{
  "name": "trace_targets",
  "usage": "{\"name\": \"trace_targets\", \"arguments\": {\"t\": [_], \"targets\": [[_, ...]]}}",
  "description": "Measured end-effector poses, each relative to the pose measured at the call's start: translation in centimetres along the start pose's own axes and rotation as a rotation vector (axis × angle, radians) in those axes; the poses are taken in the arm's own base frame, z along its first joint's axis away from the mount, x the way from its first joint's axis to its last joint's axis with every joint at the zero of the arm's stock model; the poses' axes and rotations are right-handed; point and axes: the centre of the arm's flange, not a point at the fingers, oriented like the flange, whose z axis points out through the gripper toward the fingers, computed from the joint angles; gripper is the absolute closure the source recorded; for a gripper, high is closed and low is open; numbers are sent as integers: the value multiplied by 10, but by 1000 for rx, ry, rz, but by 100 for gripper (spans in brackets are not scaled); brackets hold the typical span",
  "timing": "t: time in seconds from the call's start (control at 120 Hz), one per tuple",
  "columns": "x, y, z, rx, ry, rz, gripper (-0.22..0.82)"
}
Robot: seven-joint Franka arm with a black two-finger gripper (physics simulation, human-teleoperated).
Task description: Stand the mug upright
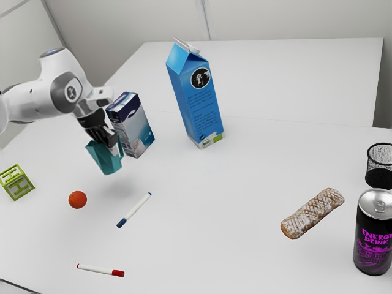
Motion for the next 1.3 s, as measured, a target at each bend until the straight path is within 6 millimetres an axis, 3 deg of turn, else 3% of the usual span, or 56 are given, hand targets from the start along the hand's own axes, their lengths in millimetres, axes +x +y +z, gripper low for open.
{"name": "trace_targets", "arguments": {"t": [0.2, 0.433, 0.642, 0.892, 1.3], "targets": [[-9, 30, 19, 76, 25, -19, 76], [-22, 16, 38, 156, 88, -90, 77], [-23, 29, 55, 173, 115, -108, 77], [-32, 29, 71, 168, 108, -158, 77], [-27, 42, 89, 153, 91, -174, 77]]}}
